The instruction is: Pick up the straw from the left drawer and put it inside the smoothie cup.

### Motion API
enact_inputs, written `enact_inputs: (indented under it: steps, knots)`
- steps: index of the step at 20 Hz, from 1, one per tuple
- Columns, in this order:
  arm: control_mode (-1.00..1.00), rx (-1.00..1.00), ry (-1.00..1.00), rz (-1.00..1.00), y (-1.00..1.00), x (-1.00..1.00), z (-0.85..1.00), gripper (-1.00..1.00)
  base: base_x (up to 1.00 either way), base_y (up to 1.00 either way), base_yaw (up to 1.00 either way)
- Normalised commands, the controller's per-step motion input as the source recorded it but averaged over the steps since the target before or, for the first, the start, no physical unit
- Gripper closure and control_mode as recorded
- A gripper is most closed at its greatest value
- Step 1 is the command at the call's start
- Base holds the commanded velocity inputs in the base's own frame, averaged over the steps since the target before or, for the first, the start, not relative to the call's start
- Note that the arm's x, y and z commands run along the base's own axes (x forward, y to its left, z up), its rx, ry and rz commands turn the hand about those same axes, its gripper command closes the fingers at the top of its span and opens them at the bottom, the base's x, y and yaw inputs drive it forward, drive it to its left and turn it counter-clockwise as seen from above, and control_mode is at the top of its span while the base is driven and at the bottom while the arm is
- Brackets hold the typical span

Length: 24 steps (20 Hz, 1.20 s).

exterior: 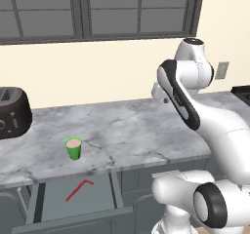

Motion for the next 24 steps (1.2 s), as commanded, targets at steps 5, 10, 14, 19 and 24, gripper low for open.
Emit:
enact_inputs:
  steps: [5, 10, 14, 19, 24]
  knots:
    - [-1.0, 0.0, 0.0, 0.0, -0.11, -0.35, -0.05, -1.0, 0.0, 0.0, 0.0]
    - [-1.0, 0.0, -0.07, 0.0, -0.46, -0.74, -0.23, -1.0, 0.0, 0.0, 0.0]
    - [-1.0, 0.0, -0.06, 0.0, -0.23, -0.41, -0.22, -1.0, 0.0, 0.0, 0.0]
    - [-1.0, 0.0, 0.0, 0.0, 0.0, 0.0, 0.0, -1.0, 0.0, 0.0, 0.0]
    - [1.0, 0.0, 0.0, 0.0, 0.0, 0.0, 0.0, -1.0, 0.0, 0.0, 0.03]
